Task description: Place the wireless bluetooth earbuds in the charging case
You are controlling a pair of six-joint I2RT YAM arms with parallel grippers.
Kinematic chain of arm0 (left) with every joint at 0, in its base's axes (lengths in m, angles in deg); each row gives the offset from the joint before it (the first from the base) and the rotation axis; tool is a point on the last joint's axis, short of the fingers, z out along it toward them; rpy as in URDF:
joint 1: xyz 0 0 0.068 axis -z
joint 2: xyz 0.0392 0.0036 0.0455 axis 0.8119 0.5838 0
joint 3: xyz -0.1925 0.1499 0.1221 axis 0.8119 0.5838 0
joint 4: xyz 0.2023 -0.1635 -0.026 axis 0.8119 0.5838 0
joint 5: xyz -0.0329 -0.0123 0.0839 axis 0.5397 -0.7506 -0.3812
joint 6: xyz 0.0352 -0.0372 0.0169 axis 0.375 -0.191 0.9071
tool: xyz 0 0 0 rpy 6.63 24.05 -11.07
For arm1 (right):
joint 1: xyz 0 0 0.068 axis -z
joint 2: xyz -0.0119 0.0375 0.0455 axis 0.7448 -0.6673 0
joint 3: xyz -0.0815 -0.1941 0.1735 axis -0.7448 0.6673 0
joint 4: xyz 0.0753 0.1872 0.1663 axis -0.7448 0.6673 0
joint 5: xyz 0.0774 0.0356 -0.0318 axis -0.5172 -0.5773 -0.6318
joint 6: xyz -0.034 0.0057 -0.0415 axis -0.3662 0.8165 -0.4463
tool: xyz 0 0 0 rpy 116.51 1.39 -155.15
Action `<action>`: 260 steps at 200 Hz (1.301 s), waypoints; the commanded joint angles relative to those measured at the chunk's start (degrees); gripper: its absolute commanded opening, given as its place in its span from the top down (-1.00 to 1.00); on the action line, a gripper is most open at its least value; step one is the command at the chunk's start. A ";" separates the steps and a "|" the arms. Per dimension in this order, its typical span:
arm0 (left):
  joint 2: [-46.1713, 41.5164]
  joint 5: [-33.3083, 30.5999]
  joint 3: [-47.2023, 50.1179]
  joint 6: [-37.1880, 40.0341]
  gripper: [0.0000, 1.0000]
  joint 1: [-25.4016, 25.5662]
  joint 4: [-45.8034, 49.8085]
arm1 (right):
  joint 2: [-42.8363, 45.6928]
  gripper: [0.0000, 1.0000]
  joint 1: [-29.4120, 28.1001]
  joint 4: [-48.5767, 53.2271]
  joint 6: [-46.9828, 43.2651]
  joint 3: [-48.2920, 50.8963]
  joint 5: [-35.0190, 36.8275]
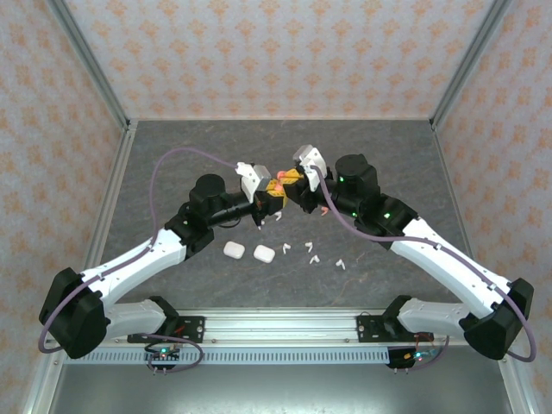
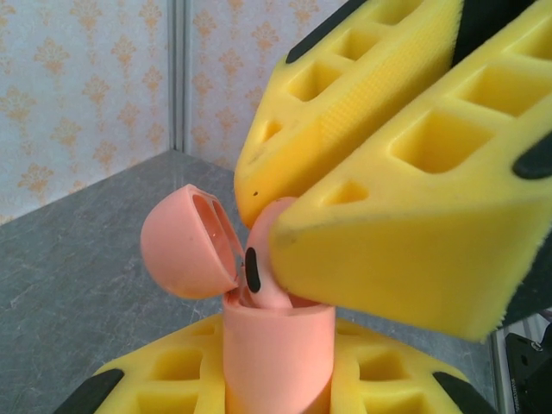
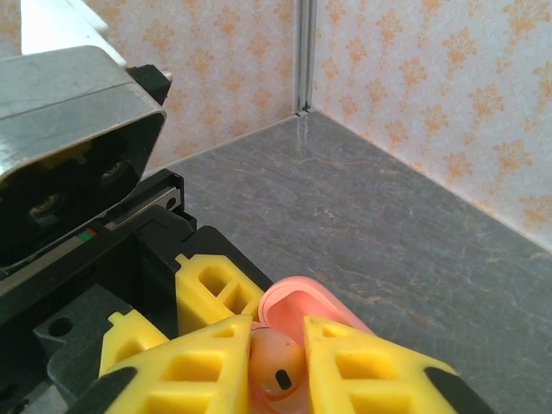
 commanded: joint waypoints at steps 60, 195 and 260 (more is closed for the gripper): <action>-1.14 0.38 -1.18 -0.13 1.00 0.43 -2.56 | 0.15 0.10 5.92 1.57 12.49 -7.46 -8.78; -5.95 -1.99 1.87 1.63 1.00 0.41 -1.04 | -17.34 -0.18 22.52 25.42 27.25 -7.69 -2.35; -7.57 -2.78 2.56 2.09 1.00 0.42 0.28 | -33.80 -0.12 22.34 21.16 27.77 -6.15 4.79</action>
